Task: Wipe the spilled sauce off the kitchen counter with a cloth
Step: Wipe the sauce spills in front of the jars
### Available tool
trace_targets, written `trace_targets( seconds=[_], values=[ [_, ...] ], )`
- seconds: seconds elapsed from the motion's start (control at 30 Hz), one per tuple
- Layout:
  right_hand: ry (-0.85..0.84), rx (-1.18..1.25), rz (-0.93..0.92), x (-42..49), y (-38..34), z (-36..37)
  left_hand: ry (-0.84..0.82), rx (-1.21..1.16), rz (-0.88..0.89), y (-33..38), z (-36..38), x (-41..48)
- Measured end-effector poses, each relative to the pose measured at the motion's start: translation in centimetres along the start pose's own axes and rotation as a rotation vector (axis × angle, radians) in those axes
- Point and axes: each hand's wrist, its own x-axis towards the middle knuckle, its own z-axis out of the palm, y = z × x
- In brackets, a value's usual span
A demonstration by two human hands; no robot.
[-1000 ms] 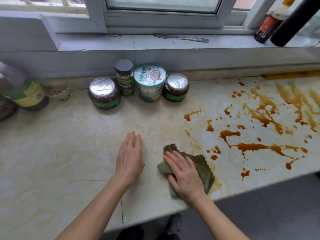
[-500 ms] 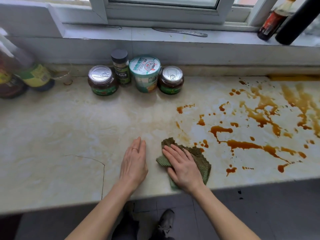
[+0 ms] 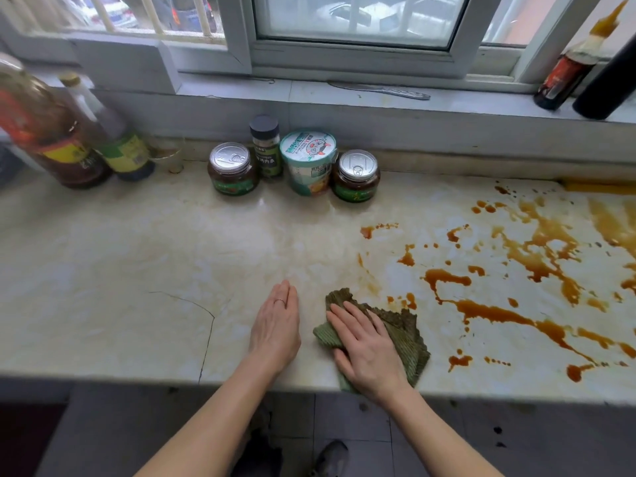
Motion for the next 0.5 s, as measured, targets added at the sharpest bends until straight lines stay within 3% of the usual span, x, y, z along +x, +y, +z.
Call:
trace_targets(
  seconds=[0.17,0.37,0.5],
  values=[
    [0.035,0.037,0.137,0.0,2.3,-1.2,-0.023,0.019,0.004,0.0,-0.6,0.0],
    [0.099,0.221,0.322,0.9,0.0,-0.7,-0.043,0.0,0.002,-0.2,-0.5,-0.1],
    [0.086,0.143,0.221,0.2,-2.2,0.0,-0.035,-0.003,-0.002,-0.2,-0.2,-0.1]
  ],
)
